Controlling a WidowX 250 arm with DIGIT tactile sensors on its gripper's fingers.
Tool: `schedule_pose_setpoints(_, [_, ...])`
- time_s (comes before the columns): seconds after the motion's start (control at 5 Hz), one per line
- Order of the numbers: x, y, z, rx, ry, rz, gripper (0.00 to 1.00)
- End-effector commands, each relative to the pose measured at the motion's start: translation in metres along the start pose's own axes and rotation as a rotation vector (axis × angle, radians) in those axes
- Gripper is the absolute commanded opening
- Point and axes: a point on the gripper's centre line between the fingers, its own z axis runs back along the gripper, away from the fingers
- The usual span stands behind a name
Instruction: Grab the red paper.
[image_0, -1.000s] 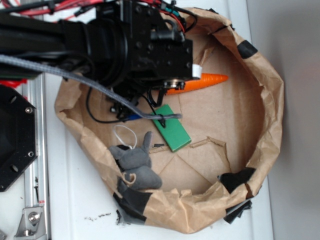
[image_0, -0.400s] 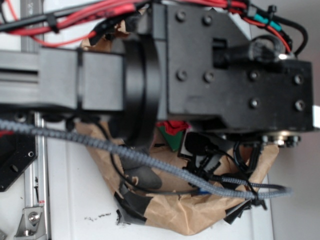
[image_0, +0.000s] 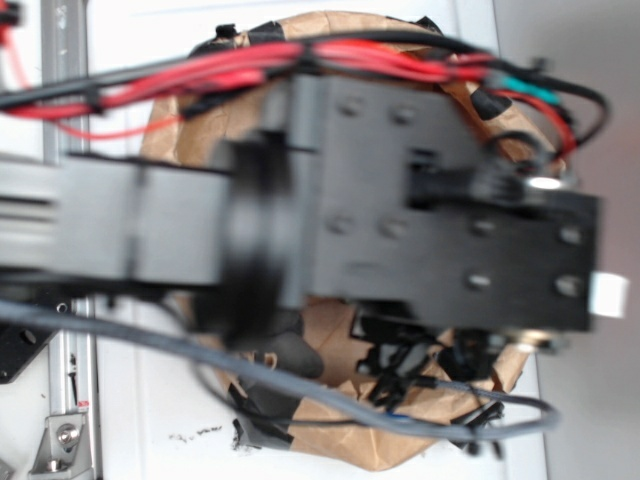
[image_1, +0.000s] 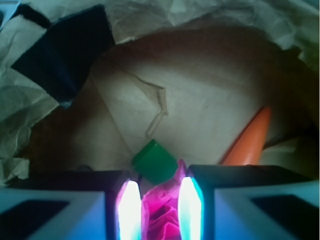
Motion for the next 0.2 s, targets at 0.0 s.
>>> schedule_pose_setpoints(0.0, [-0.0008,0.0086,0.0211,0.051,-0.187,0.102,0.0])
